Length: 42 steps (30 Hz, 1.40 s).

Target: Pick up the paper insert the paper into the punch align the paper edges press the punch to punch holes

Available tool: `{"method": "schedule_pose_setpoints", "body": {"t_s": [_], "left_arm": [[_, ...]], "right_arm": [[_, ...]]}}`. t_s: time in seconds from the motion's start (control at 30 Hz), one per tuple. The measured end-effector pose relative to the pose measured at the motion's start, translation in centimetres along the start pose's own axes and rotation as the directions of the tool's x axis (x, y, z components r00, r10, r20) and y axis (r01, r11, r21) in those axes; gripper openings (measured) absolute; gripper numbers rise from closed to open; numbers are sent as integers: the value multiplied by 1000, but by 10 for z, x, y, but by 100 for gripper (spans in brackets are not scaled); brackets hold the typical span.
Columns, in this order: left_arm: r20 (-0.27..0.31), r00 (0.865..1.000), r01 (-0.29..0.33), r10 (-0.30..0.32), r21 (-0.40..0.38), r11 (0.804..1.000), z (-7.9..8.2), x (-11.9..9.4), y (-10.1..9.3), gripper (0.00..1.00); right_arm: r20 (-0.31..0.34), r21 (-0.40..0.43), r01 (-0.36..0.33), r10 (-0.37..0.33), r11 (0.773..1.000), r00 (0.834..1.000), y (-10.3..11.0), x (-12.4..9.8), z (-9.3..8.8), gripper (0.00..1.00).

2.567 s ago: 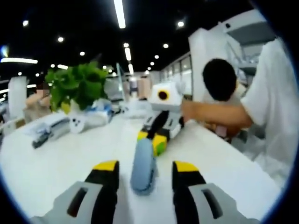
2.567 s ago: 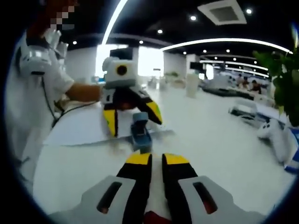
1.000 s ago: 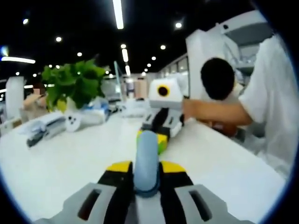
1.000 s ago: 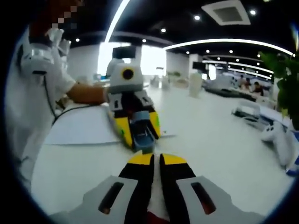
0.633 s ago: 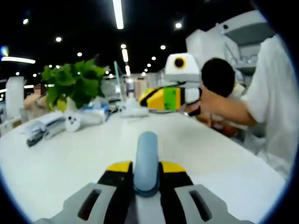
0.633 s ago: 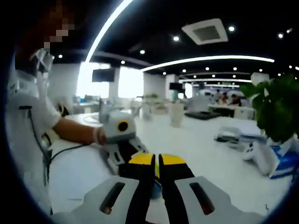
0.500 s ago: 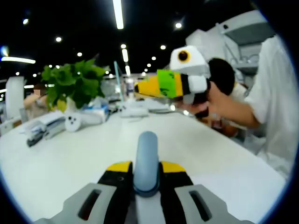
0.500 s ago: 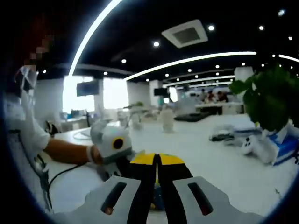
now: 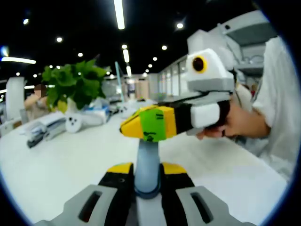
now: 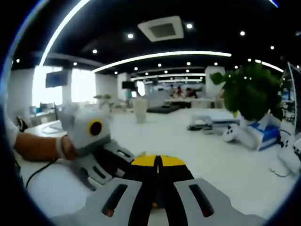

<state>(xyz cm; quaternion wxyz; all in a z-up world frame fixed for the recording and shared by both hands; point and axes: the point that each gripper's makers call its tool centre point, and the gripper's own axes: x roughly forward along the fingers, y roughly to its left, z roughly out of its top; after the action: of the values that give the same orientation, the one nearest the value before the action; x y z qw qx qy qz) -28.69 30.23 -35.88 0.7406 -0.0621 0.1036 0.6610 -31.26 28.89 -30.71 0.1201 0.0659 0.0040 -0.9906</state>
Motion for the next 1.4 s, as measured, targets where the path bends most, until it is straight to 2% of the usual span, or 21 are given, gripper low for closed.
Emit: {"method": "schedule_pose_setpoints", "body": {"t_s": [0.03,0.07,0.3,0.47,0.63,0.7,0.73,0.77,0.8,0.87,1.03,1.4], "left_arm": [[0,1000,0,0,0,1000,0,0,0,24],[0,1000,0,0,1,1000,0,0,0,24],[-1,1000,1,-1,-2,1000,0,0,0,24],[-1,1000,2,-2,-3,1000,-1,0,0,24],[0,1000,3,-3,1,1000,-1,0,-1,24],[-1,1000,4,-4,1,1000,-1,0,-1,24],[-1,1000,3,-3,-1,1000,-1,0,-1,24],[-1,1000,4,-4,-1,1000,-1,1,-1,24],[-3,1000,3,-3,1,1000,-1,1,-1,24],[0,1000,4,-4,-4,1000,-1,0,-1,24],[-2,1000,4,-4,-7,1000,-1,0,0,24],[-2,1000,2,-2,-7,1000,-1,-1,-1,24]], "right_arm": [[-13,-31,13,-13,999,1000,-2,0,-3,4],[8,-59,4,-3,998,1000,-2,1,0,4],[17,-95,47,-45,994,999,-3,1,-1,3],[18,-39,74,-73,996,997,-10,-2,-8,3],[2,-28,83,-83,996,997,-11,-4,-11,2],[-38,-21,100,-101,995,994,-16,-3,-20,2],[-54,7,106,-106,994,993,-19,-3,-28,2],[-106,65,109,-102,992,989,-23,-3,-44,1],[-56,129,81,-75,988,996,-25,-3,-37,2],[-77,100,93,-85,991,993,-22,-3,-37,1],[-79,122,93,-84,988,993,-22,-5,-39,2],[-56,130,73,-67,989,996,-19,-6,-38,2]]}}
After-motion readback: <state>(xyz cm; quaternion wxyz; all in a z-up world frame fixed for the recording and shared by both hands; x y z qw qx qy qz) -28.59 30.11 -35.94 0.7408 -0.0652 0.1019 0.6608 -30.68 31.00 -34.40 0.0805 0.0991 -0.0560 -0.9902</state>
